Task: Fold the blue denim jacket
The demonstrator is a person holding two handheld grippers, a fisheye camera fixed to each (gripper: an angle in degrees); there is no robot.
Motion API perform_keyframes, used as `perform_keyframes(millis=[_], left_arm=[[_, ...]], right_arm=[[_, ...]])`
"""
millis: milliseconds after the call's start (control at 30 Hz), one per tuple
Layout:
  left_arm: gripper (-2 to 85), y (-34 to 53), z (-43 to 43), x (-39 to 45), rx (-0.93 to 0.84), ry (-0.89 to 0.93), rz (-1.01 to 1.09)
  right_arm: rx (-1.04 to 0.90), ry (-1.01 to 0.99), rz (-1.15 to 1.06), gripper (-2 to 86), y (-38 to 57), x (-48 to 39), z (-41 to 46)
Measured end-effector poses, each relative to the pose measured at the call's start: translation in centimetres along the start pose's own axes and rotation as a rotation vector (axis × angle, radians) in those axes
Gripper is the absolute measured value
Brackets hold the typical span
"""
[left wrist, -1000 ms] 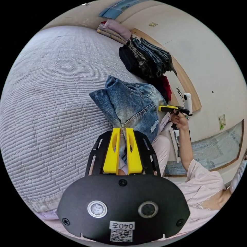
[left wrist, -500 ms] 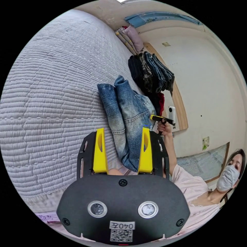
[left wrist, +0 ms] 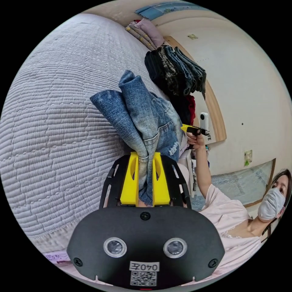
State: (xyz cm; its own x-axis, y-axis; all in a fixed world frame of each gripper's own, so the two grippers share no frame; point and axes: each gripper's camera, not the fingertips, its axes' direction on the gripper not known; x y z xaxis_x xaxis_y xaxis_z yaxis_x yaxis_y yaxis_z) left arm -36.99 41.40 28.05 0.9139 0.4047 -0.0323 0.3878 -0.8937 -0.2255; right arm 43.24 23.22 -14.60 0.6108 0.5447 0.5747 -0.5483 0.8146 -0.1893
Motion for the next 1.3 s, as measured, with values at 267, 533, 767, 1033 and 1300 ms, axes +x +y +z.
perform_keyframes(millis=[267, 533, 767, 1033, 1300], left_arm=[[3.4, 0.3, 1.6, 0.8, -0.002, -0.023, 0.025], [5.1, 0.5, 4.8, 6.2, -0.073, -0.204, 0.153], [2.2, 1.8, 8.2, 16.9, -0.056, -0.196, 0.266], [2.2, -3.9, 19.2, 30.0, -0.099, -0.093, 0.468], [2.7, -15.2, 31.6, 49.6, -0.024, 0.01, 0.694]], right_arm=[[-0.074, -0.383, 0.11, 18.3, -1.2, 5.9, 2.5], [-0.167, -0.329, 0.014, 6.7, -0.5, 1.7, 6.9], [-0.116, 0.129, -0.156, 5.4, 2.5, -9.0, 1.7], [0.033, 0.458, 0.009, 5.4, 9.2, -11.0, -6.9], [0.299, 0.813, 0.197, 6.4, 11.4, -11.5, -18.7]])
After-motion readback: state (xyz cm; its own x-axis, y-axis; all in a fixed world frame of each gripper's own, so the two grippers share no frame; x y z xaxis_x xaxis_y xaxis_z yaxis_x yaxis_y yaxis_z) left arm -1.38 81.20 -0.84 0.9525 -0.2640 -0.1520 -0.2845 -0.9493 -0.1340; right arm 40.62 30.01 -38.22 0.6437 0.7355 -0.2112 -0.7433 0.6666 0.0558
